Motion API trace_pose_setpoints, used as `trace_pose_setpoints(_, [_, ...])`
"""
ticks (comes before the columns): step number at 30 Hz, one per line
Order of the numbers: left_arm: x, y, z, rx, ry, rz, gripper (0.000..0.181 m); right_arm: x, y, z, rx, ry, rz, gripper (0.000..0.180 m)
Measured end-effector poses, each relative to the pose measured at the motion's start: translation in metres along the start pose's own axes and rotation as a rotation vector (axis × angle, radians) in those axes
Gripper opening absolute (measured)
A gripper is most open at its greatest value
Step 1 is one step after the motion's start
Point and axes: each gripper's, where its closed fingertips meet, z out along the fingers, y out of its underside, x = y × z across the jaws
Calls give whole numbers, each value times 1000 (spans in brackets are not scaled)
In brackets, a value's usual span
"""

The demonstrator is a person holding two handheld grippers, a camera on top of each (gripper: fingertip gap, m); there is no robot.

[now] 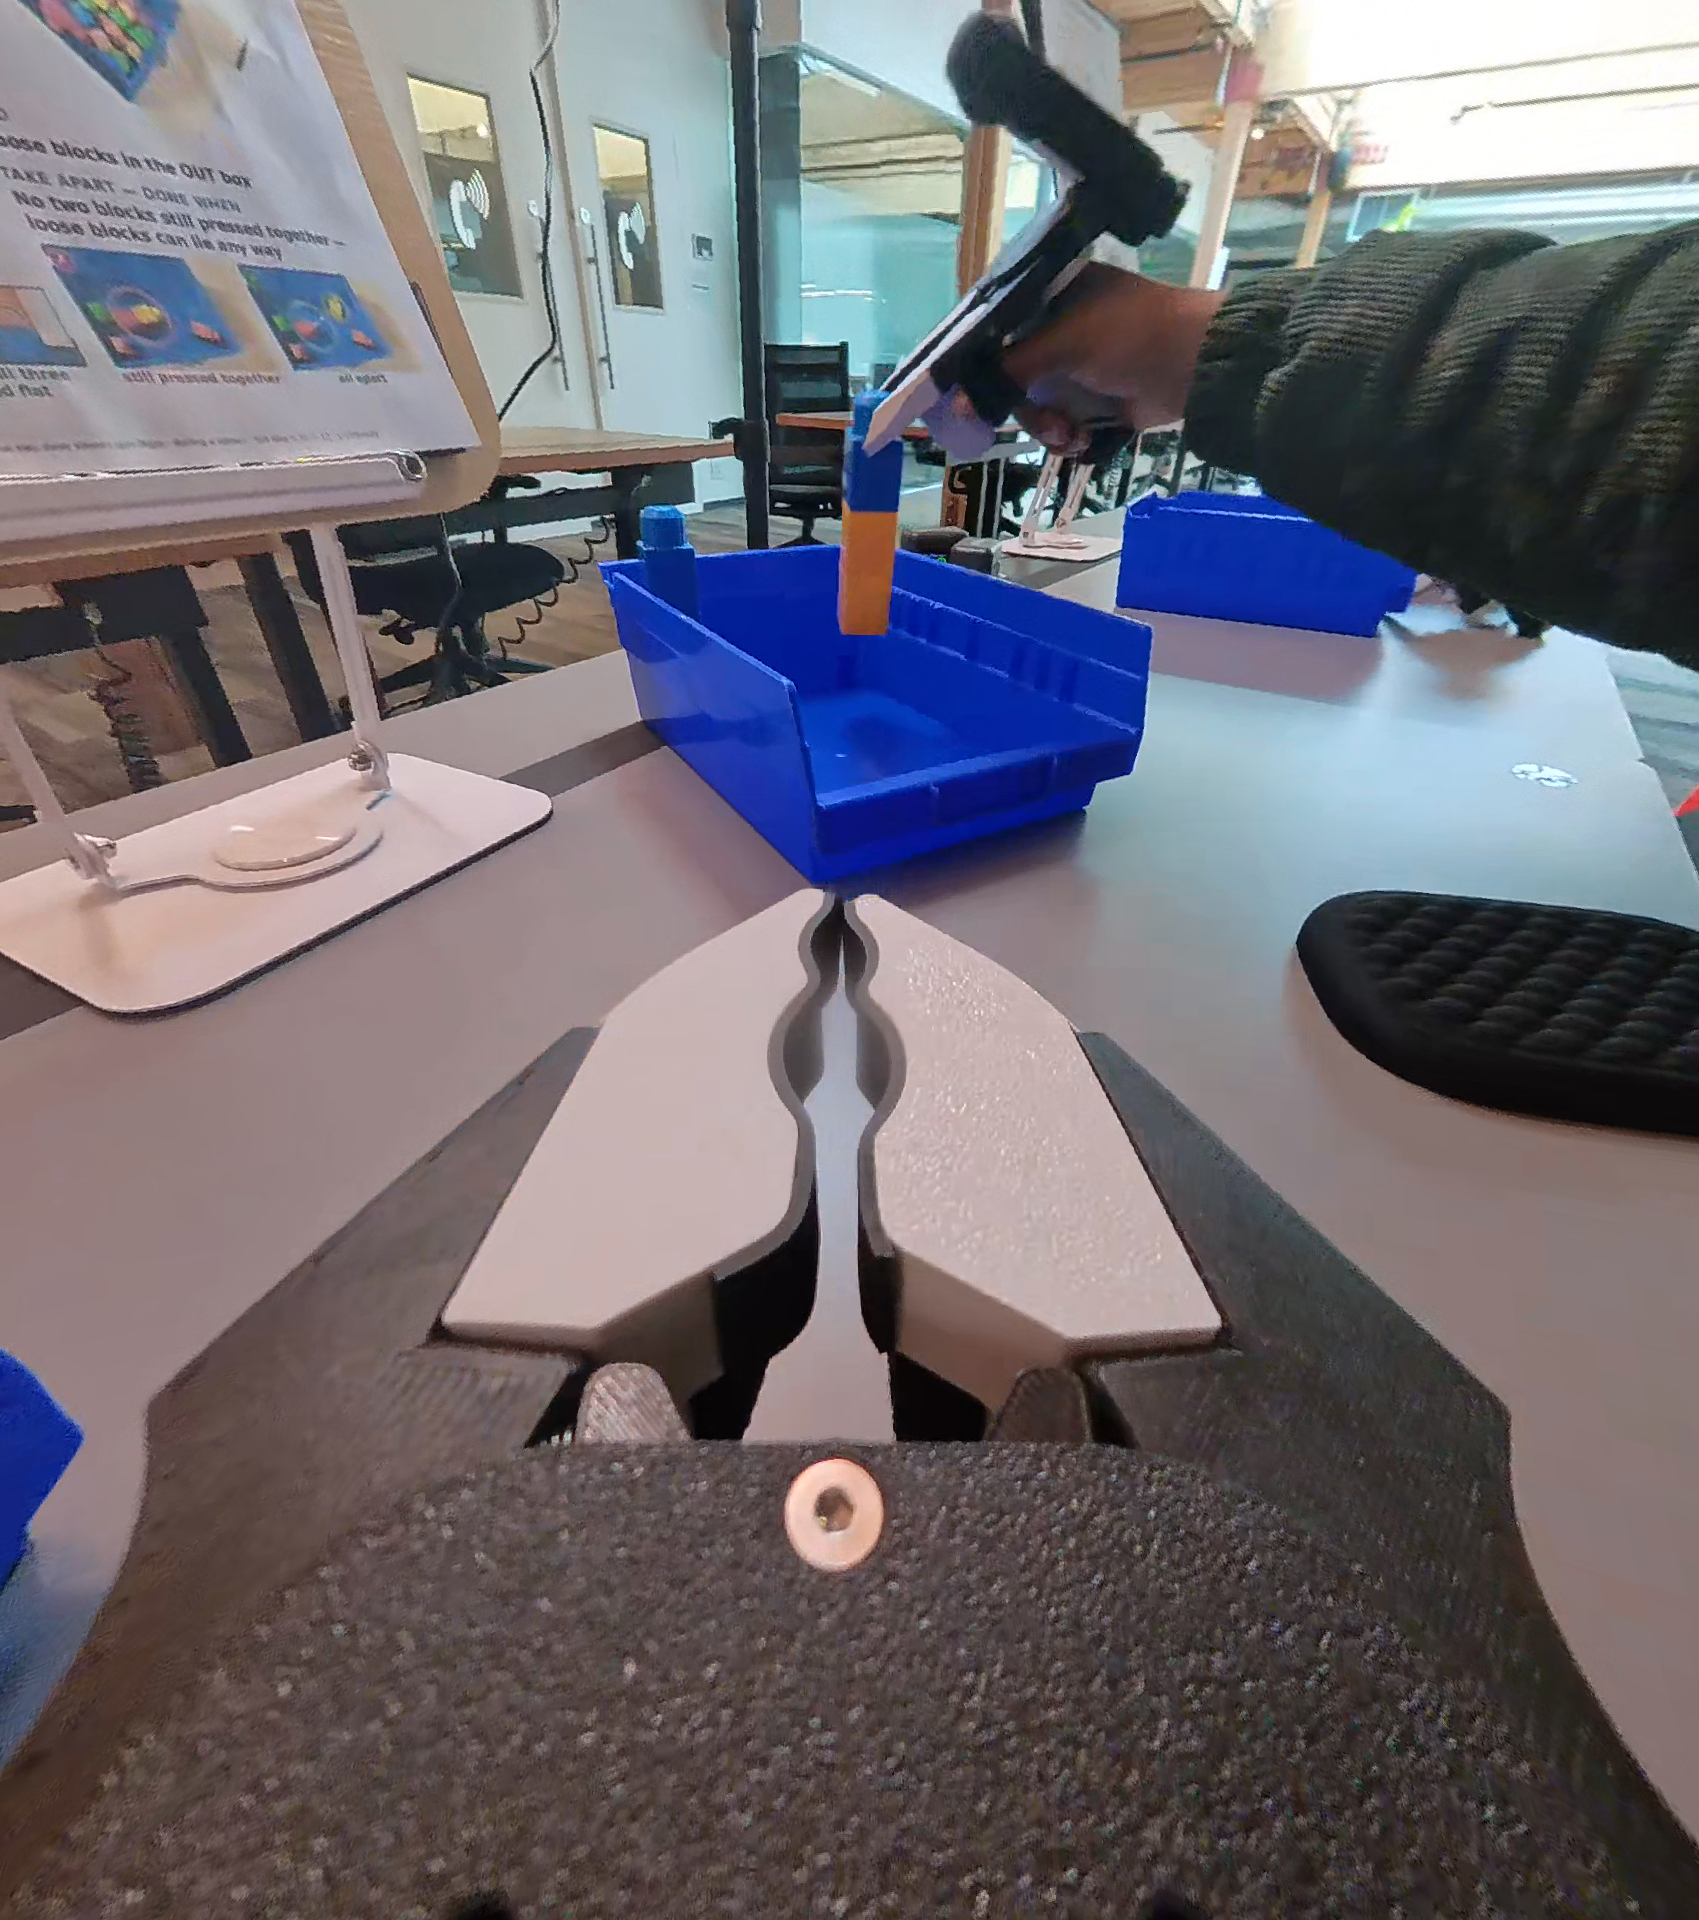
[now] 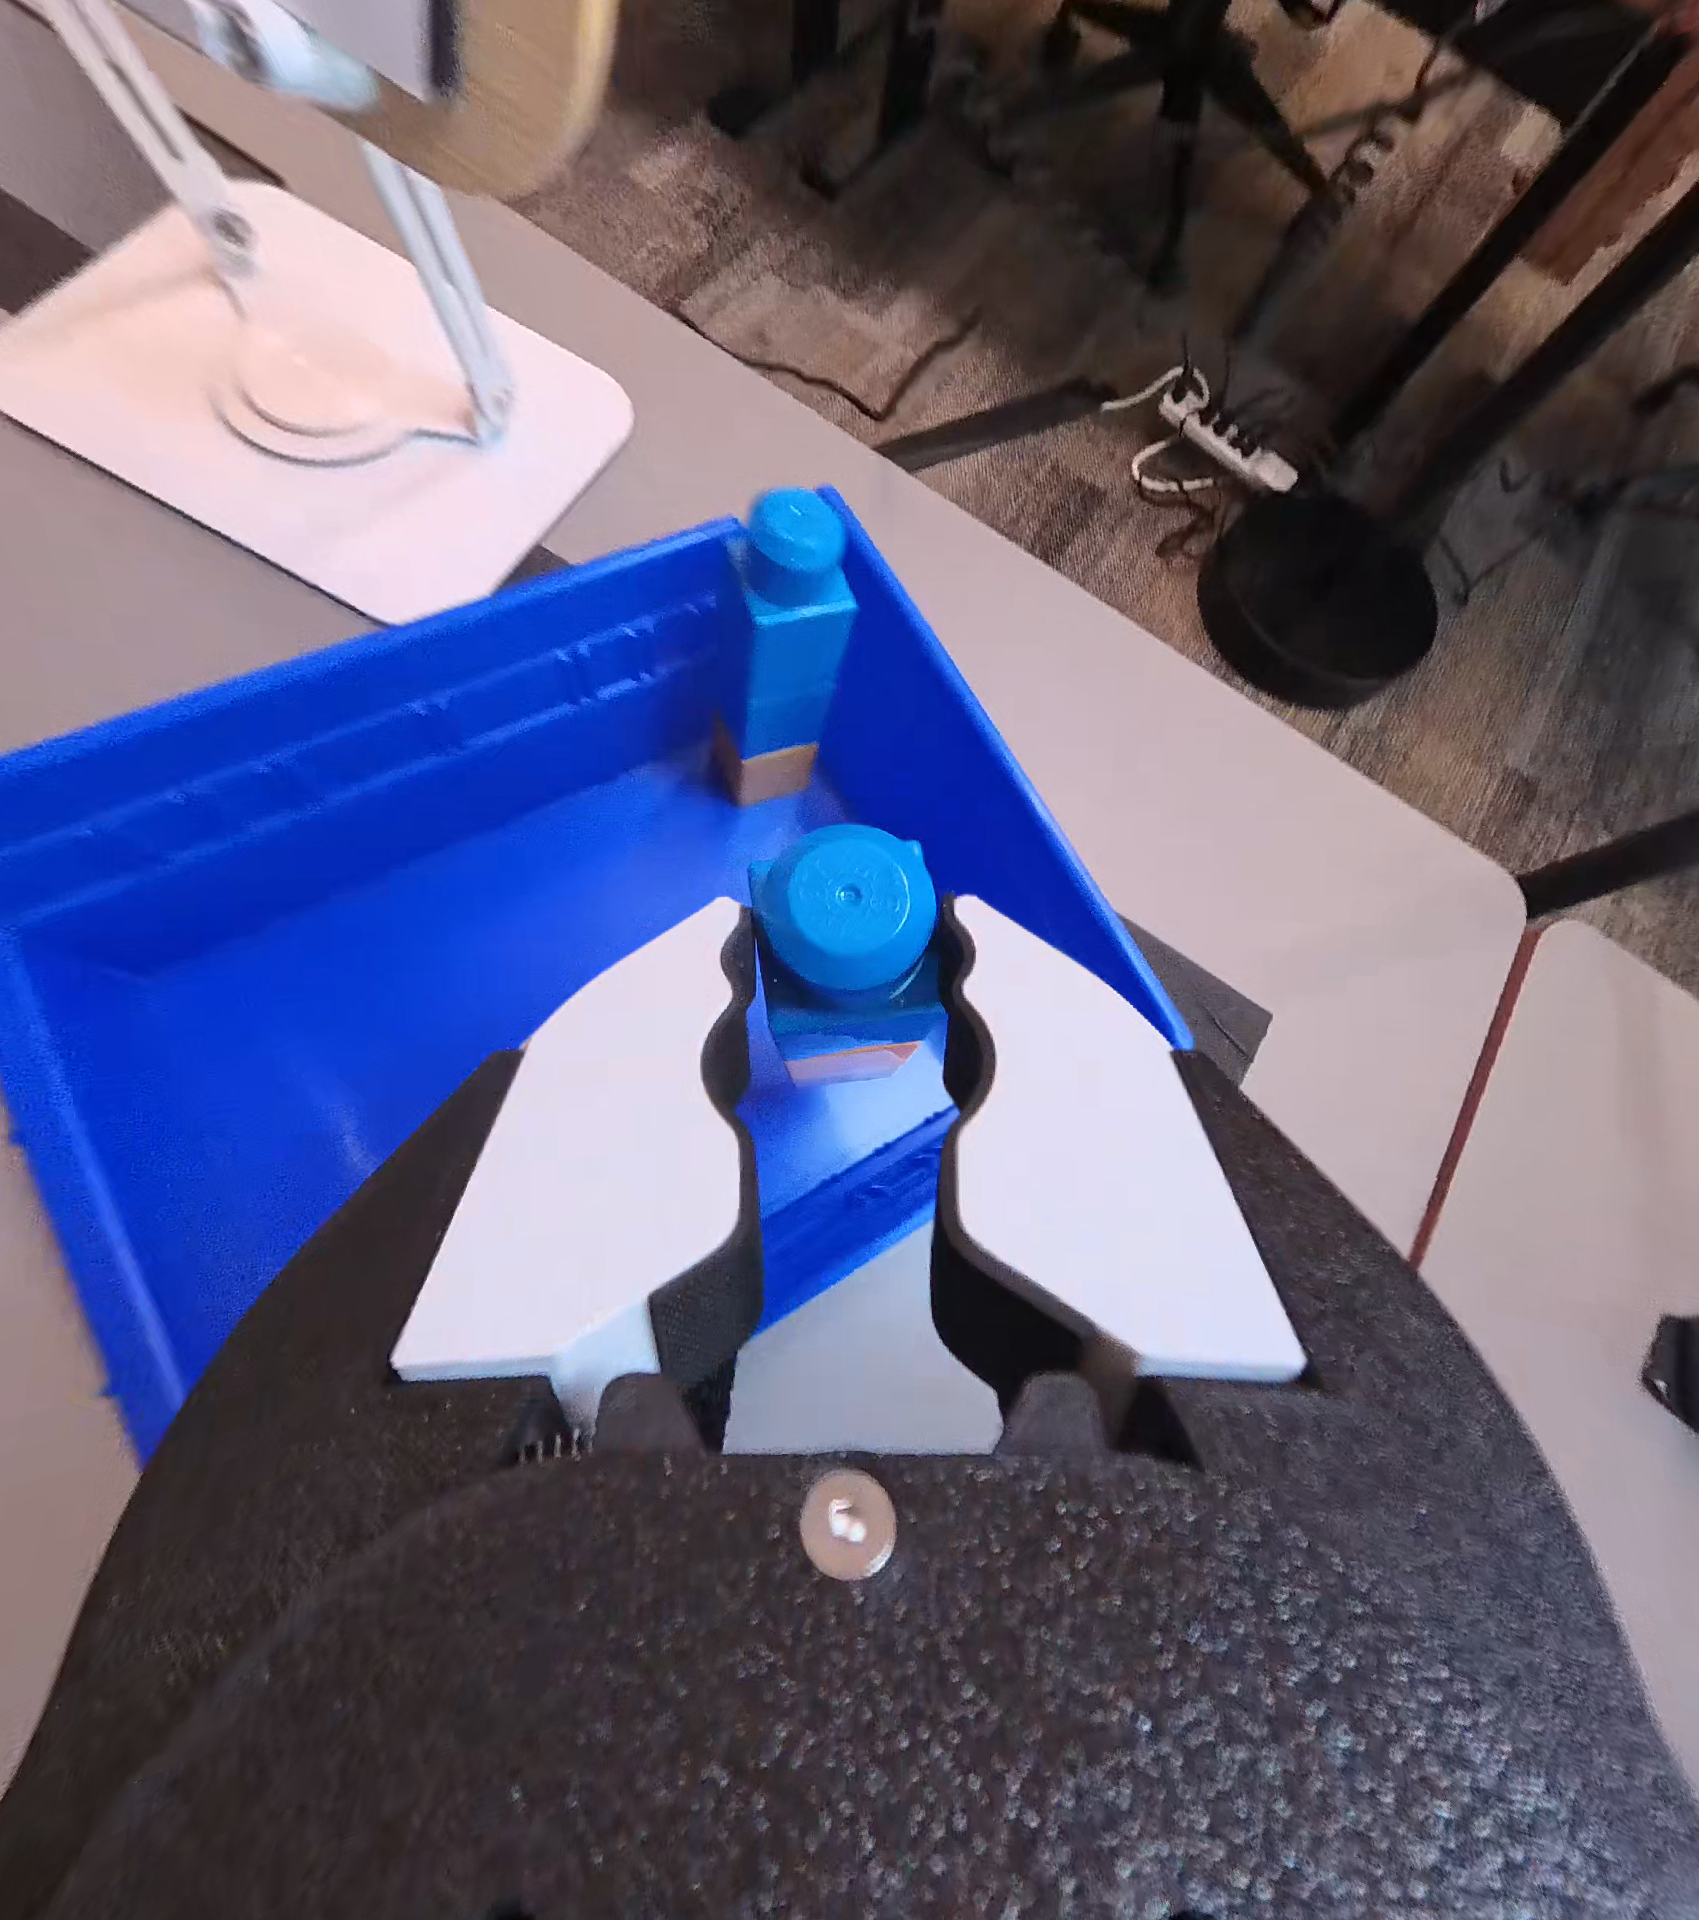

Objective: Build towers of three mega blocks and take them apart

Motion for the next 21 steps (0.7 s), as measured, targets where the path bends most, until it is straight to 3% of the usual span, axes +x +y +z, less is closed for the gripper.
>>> trace_pose_setpoints(4, [1, 6, 2, -18, 22, 2, 0, 17, 14, 30, -17, -17, 47, 34])
trace_pose_setpoints(9, [0, 13, 5, -38, 47, -27, 0, 8, -14, 62, 74, -64, 55, 34])
trace_pose_setpoints(15, [2, 18, 6, -60, 59, -8, 0, 0, -15, 108, 5, -44, 18, 34])
trace_pose_setpoints(21, [10, 22, 8, -84, 73, 39, 0, 5, -18, 105, 28, 15, 53, 44])
